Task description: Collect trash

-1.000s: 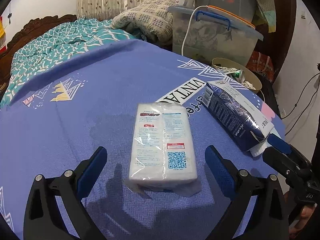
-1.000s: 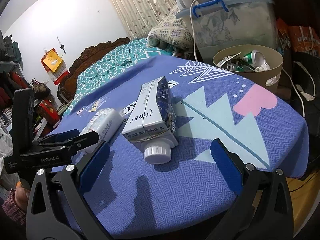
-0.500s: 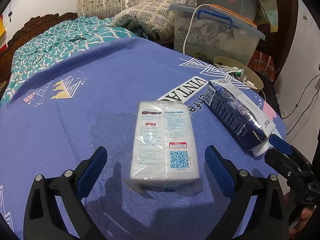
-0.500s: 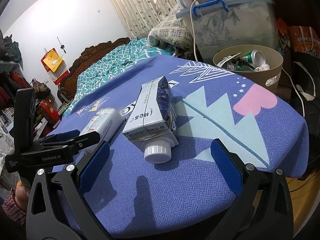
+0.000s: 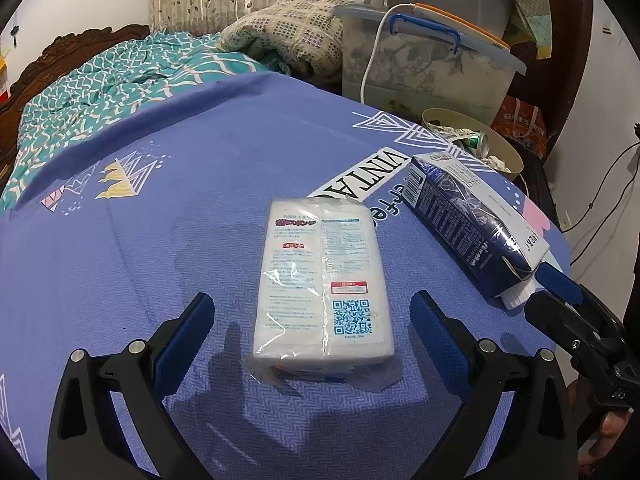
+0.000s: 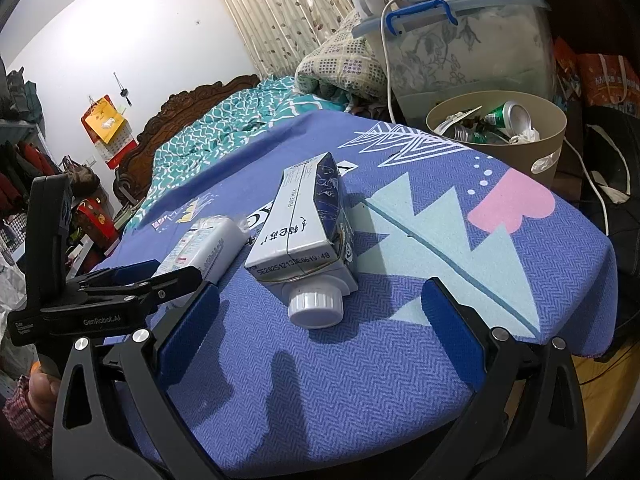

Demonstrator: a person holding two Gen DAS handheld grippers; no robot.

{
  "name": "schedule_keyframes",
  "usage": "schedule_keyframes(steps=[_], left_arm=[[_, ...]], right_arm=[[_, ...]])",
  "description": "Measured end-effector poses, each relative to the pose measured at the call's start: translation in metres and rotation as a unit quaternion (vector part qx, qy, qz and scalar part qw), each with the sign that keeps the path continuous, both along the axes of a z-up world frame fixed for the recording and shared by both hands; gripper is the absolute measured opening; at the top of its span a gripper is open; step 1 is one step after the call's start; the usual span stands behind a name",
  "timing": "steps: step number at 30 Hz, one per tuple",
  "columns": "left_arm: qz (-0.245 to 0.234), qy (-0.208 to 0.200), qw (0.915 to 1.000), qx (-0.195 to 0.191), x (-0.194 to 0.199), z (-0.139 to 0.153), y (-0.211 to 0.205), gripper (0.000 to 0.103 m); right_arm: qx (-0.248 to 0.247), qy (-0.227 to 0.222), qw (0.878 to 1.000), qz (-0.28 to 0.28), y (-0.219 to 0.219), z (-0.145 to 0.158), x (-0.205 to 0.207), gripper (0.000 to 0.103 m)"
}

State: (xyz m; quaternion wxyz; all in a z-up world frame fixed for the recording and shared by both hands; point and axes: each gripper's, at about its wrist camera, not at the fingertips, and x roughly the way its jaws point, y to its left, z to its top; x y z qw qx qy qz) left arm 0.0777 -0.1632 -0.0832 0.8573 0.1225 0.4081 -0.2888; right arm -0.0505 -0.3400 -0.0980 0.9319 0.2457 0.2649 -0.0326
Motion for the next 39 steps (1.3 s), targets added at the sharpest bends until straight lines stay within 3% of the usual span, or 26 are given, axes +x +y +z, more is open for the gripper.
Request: schedule_keyframes(steps=[39], left_arm=[[-0.018,0.002,0.9998,-0.009,-0.0034,0.0006,-0.0008,0.094]], right_arm=[[-0.01,0.006,1.0,-0.002,-0.0014,0.0025,0.0054,0.1]])
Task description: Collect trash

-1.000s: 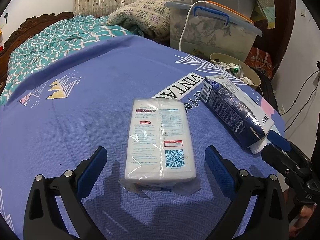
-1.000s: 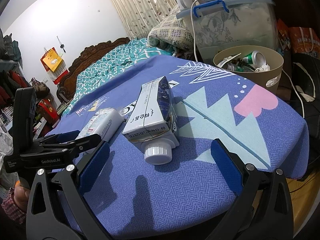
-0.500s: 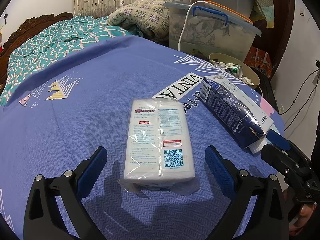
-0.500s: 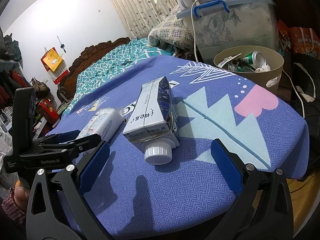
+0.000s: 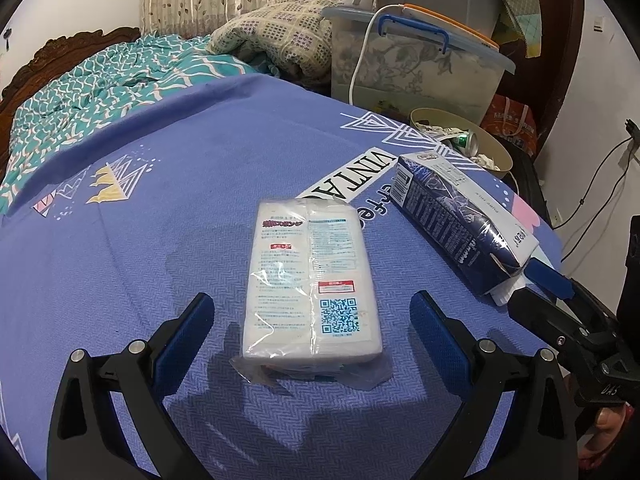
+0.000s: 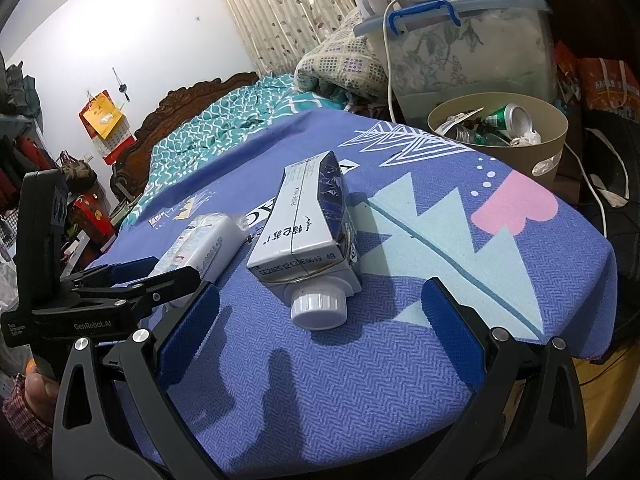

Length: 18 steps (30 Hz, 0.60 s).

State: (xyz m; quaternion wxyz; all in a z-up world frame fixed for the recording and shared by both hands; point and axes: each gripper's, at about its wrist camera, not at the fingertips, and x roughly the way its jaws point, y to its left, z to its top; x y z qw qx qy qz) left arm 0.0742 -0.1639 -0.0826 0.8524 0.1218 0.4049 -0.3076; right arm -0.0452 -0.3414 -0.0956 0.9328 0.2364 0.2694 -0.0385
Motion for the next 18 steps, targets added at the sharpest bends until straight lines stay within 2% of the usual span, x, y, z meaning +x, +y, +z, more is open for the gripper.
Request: schedule_keyframes(steps=[18], left_arm=[[-0.004,0.006,1.0,0.003,0.0001,-0.0024,-0.002,0.094]], right_arm=[[0.0,0.0,1.0,-0.001,0.0015,0.0002,-0.0006,0.1]])
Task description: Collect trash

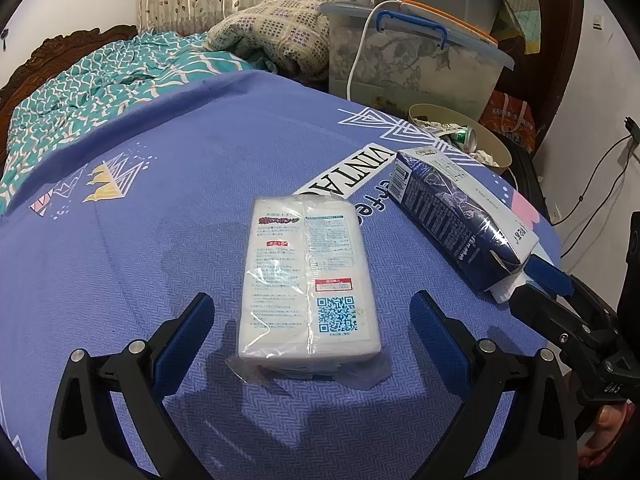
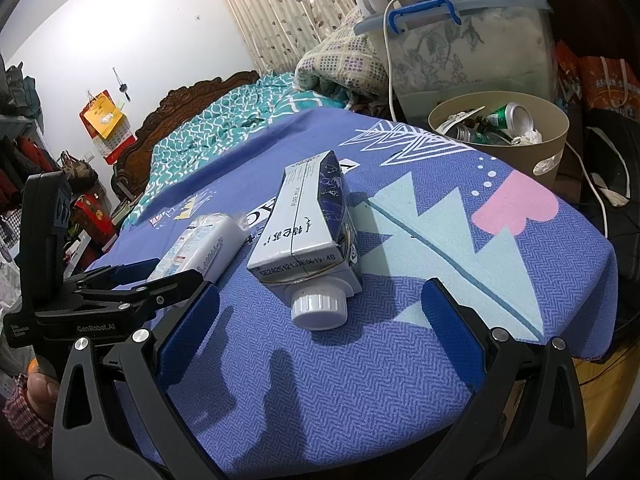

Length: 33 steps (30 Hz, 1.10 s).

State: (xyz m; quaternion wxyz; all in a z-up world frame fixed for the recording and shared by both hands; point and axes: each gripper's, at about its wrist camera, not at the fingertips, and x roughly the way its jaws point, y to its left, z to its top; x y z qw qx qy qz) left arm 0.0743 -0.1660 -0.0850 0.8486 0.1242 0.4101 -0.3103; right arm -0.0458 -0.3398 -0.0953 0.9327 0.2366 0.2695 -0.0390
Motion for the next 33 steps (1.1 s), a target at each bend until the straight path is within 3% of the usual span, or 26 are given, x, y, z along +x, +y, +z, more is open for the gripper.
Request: schedule_keyframes(steps=[17,27,33], left_arm=[[-0.009,0.002,1.0,0.0,-0.001,0.0,-0.001,0.094],[-0.007,0.056,0.9984,0.0,0.017,-0.012,-0.003,0.094],[-0.004,0.061,0.9981,-0.002,0.02,-0.011,-0.002,0.094]], right_arm=[[-0.005,0.003,1.0,0.011,0.007,-0.002,0.003,0.1],[-0.015,0.014,0.999,0.032,0.007,0.002,0.022,0.1],[-0.021,0.022,0.999,0.034,0.002,0.005,0.034,0.099]])
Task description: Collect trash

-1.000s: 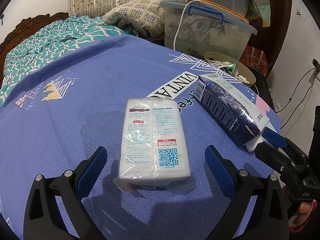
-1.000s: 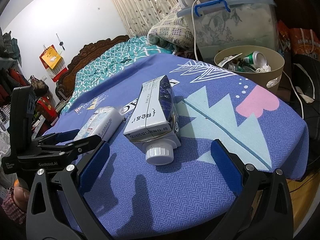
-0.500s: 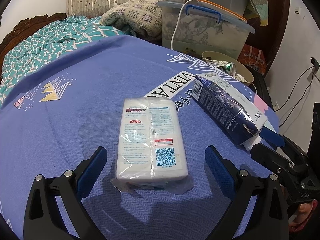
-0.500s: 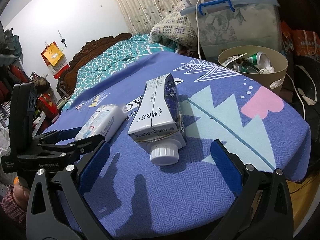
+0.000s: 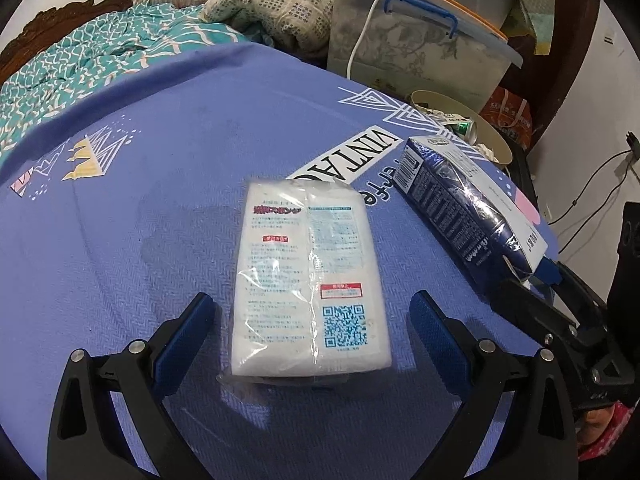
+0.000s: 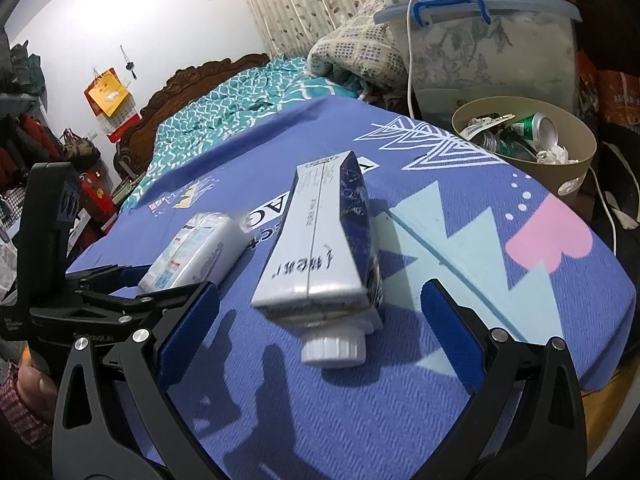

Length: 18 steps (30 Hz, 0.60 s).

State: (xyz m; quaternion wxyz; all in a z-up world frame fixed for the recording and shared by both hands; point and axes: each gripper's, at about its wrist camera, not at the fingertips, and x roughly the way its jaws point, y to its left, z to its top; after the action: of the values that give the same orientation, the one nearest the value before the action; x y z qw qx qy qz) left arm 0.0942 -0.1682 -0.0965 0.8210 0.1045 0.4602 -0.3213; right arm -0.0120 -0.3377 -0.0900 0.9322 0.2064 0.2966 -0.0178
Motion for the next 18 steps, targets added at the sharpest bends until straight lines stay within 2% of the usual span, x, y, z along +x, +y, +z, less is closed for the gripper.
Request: schedule_keyframes(steps=[7,12,14,16,18], left_arm=[[0.011,0.014,0.9997,-0.019,0.008,0.002,0.003,0.091],[0.019,0.001,0.9998,-0.001,0.004,0.004,0.007,0.074],[0.02,-0.005,0.9998,0.005,0.001,0.004,0.008,0.072],[0.019,-0.01,0.9997,0.01,0.0,0.004,0.007,0.07],[0.017,-0.016,0.9996,0.016,-0.002,0.004,0.005,0.065]], right_arm=[[-0.019,0.011,1.0,0.003,-0.005,0.001,0.007,0.095],[-0.014,0.007,1.0,0.006,-0.007,0.002,0.006,0.09],[-0.016,0.007,1.0,0.01,-0.007,0.002,0.008,0.088],[-0.015,0.006,1.0,0.01,-0.008,0.002,0.008,0.083],[-0.014,0.005,1.0,0.007,-0.011,0.001,0.007,0.061]])
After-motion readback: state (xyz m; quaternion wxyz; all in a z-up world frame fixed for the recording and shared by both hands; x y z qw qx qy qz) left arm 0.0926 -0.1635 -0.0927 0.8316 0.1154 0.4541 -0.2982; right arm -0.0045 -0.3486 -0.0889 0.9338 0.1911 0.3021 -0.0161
